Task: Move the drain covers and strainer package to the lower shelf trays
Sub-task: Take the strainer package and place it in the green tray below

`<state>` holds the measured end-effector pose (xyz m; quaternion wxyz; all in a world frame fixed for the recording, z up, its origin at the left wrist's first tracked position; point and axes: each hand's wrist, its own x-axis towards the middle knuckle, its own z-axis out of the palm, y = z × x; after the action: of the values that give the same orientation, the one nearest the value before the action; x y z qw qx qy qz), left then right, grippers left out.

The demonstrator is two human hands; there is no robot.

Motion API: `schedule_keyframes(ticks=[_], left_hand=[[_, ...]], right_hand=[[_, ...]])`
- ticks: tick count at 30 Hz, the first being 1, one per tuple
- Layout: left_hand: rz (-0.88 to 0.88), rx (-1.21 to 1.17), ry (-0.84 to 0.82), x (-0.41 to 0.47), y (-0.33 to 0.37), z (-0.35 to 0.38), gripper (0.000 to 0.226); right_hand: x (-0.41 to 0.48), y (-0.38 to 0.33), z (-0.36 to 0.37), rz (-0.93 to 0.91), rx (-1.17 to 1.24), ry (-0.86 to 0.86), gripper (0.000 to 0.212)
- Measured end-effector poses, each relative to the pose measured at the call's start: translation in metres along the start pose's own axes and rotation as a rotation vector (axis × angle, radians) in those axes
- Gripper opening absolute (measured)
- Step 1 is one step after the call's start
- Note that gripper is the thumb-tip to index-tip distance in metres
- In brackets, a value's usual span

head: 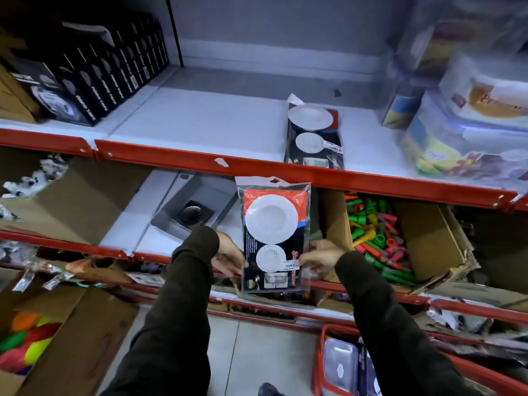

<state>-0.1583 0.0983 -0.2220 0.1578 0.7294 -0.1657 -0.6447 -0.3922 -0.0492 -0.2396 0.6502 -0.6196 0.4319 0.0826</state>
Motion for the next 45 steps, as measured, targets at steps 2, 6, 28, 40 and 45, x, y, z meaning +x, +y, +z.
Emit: schedule_keyframes(ticks=[2,6,28,40,45], left_hand=[[-0.034,0.031,-0.038,0.006,0.0,0.002,0.012],[-0.089,0.053,-0.07,0.019,-0.008,0.012,0.013],[1.182,-0.189,0.994,-0.043,0.047,0.056,0.016],[0.722,0.057,0.825,-0.081,0.193,0.016,0.034],[0.8,-0.417,0.647,-0.11,0.165,0.012,0.01]], right_hand=[[0.009,0.003,0.001,0.042,-0.061,0.015,0.025],[0.02,0.017,0.007,0.184,-0.079,-0.01,0.027],[-0.06,-0.077,0.011,-1.047,-0.2,1.042,0.012],[-0.047,-0.171,-0.086,-0.432,0.024,0.897,0.03],[-0.083,-0.171,-0.076,-0.529,0.574,0.434,0.01]])
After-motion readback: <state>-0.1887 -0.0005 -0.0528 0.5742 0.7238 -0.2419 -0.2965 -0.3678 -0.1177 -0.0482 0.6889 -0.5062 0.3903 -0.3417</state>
